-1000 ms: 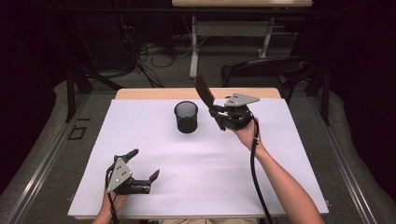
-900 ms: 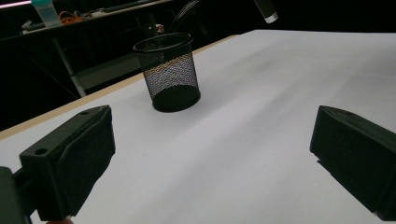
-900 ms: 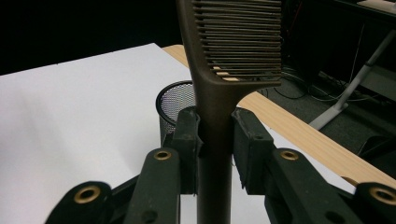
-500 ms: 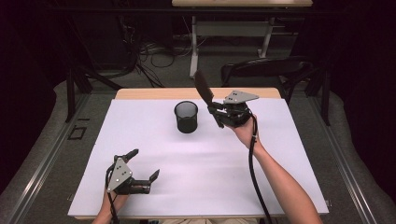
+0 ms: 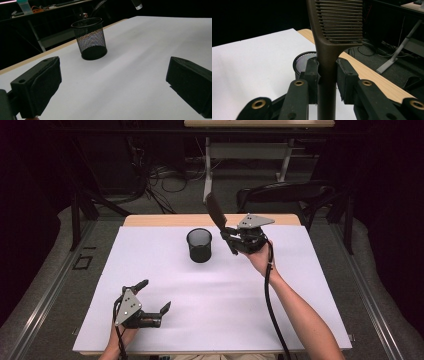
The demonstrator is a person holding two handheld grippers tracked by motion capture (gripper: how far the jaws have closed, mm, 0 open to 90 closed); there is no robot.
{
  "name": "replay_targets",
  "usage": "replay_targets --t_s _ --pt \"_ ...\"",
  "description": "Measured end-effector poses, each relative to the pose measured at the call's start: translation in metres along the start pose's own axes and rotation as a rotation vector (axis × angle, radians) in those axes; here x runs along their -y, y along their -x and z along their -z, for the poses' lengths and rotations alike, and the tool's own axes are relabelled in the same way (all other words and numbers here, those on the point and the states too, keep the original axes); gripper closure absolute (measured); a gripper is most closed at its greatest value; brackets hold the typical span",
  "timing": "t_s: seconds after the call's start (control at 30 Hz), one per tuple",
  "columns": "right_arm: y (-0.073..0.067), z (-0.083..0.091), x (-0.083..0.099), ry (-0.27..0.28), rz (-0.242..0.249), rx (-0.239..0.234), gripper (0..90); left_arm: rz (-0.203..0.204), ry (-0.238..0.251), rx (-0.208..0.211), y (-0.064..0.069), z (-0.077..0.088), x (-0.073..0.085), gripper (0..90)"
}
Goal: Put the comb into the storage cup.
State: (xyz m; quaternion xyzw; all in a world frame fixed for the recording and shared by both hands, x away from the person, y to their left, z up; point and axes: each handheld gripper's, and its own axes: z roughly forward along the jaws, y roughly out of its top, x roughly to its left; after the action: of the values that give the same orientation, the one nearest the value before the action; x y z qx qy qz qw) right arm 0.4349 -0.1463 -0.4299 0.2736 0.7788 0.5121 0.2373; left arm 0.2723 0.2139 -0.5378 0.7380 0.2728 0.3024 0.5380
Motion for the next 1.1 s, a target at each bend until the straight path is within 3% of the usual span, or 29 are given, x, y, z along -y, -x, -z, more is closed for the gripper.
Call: replay_targets --t_s 0.63,1.1 --pt "0.0 -0.001 -0.026 0.021 0.037 0.015 72.7 -0.001 0.007 -0.002 0.001 0.002 -0.001 0.1" --pt "0.004 -0.011 -0.033 0.054 0.004 0.019 72.7 0.001 0.01 -0.006 0.001 0.0 -0.001 0.1"
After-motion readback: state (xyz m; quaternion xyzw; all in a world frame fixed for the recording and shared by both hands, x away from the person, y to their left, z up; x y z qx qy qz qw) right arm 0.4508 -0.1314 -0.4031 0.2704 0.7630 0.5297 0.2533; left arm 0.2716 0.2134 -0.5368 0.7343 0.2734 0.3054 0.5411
